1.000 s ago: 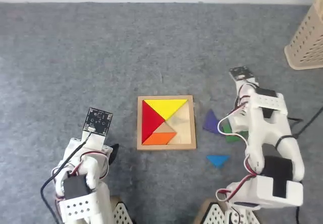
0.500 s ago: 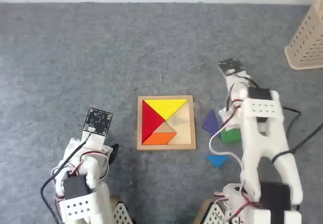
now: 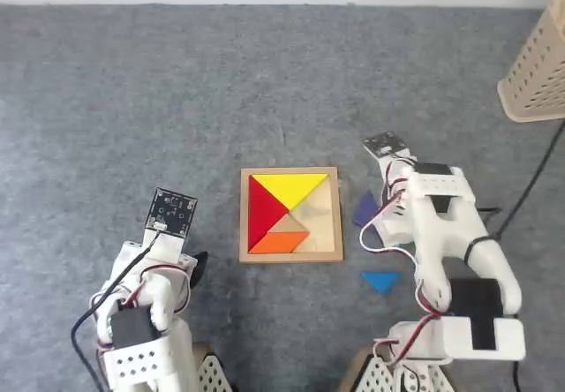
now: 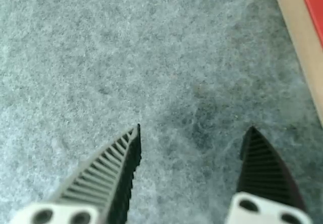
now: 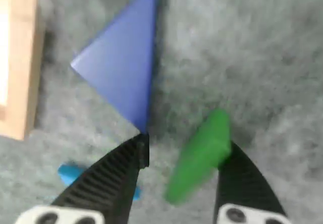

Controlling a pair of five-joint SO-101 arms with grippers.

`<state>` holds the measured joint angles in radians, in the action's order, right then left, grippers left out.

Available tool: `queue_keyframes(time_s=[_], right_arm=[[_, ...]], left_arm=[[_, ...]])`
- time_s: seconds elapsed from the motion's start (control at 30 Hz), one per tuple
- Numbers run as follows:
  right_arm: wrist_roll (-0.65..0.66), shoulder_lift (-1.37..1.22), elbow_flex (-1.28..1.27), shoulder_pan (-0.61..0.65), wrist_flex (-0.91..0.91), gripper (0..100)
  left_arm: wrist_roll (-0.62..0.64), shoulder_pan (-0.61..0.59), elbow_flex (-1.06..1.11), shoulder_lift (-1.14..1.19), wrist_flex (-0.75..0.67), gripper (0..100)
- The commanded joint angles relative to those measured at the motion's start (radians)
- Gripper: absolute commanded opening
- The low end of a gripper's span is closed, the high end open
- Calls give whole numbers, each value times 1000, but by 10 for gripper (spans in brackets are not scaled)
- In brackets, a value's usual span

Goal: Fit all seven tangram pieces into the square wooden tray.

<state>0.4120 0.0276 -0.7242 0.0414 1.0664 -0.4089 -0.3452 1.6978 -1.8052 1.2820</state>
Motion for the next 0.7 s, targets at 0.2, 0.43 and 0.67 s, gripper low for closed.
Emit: queue_keyframes(time_s=[0.2,0.43,0.67], right_arm=[[20,-5,51,-79,-25,212],[26,-4,55,-79,5,141],[28,-12,152,-117,148,272]], left_arm=[[6,3,-13,-17,2,299],[6,3,-13,-17,2,299],[6,3,-13,-17,2,299]])
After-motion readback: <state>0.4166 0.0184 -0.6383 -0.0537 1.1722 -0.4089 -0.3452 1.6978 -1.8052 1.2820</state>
